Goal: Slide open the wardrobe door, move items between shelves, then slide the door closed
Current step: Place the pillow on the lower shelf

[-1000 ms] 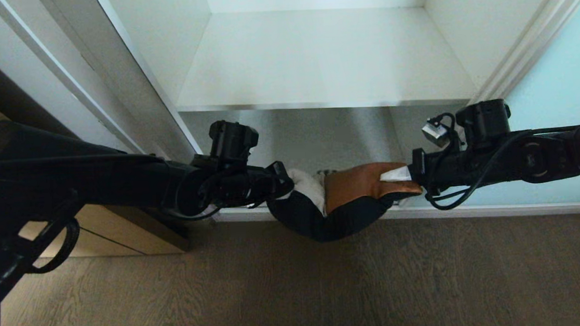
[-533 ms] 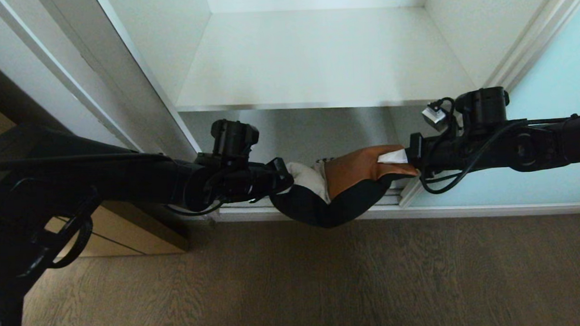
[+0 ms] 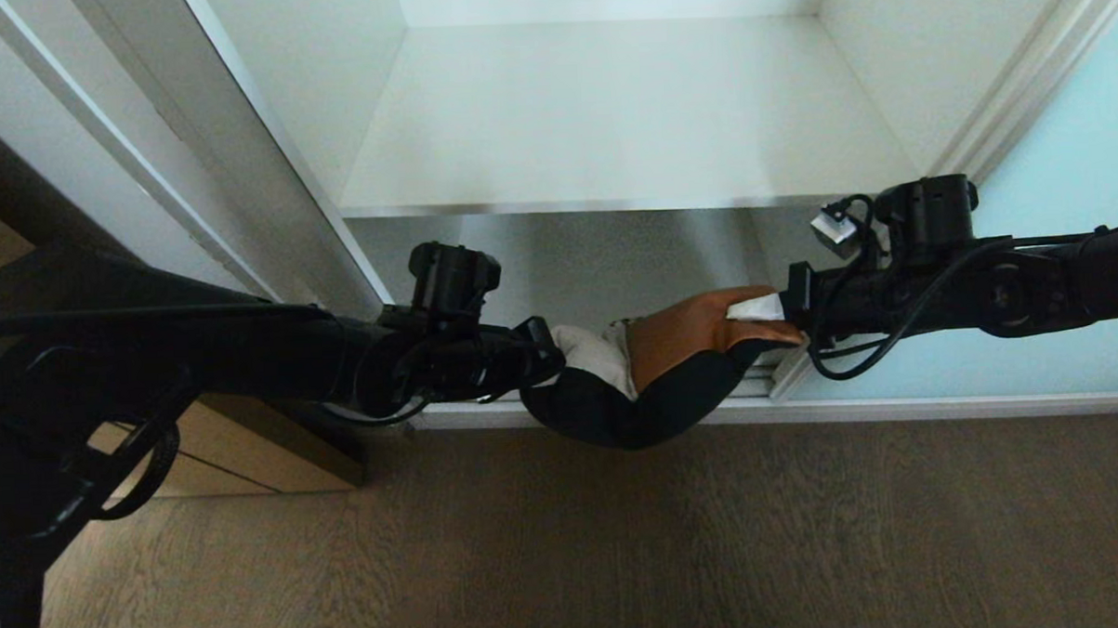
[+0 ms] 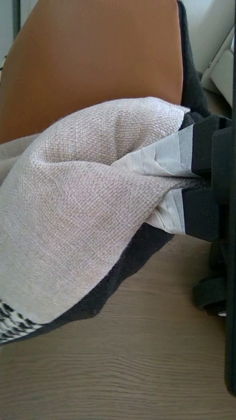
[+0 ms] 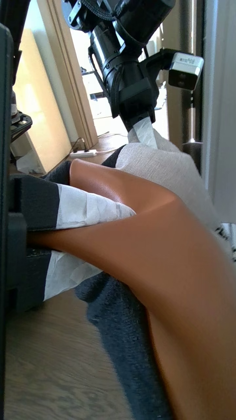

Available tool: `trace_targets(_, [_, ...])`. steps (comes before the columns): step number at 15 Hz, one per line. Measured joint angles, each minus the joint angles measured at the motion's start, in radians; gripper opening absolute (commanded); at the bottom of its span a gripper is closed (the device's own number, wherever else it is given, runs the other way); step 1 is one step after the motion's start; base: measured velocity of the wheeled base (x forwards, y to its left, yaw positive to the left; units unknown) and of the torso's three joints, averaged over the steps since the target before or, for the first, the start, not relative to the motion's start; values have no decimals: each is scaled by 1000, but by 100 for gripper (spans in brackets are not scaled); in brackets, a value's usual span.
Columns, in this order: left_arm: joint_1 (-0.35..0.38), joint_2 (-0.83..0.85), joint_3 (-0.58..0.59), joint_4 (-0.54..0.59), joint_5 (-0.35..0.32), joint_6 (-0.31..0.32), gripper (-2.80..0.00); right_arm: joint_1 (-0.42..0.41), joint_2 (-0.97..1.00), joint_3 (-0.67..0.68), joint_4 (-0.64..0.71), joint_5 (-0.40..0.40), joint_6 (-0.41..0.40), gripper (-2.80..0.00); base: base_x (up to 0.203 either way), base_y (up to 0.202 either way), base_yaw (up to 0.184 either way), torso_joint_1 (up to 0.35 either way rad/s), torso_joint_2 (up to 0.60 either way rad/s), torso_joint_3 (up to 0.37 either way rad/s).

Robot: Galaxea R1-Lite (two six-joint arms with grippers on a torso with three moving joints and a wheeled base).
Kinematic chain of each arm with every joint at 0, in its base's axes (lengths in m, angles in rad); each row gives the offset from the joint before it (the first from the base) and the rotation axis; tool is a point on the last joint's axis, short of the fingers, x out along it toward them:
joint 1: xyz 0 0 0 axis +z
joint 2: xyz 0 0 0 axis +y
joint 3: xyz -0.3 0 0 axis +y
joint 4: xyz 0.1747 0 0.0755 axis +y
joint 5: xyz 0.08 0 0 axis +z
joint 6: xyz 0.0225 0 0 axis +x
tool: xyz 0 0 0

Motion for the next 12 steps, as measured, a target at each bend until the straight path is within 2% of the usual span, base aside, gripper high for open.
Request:
trace_targets(7, [-2,-6,-13,-3,1,2,-280,-10,-16,-6,-4,0,-1,-280,183,0,1,3,2,4])
trace_targets(12, [0,3,-35,-28,2,-2,-280,-11,-3,-27,-17,0,-1,-280,0,0,0,0,0,0])
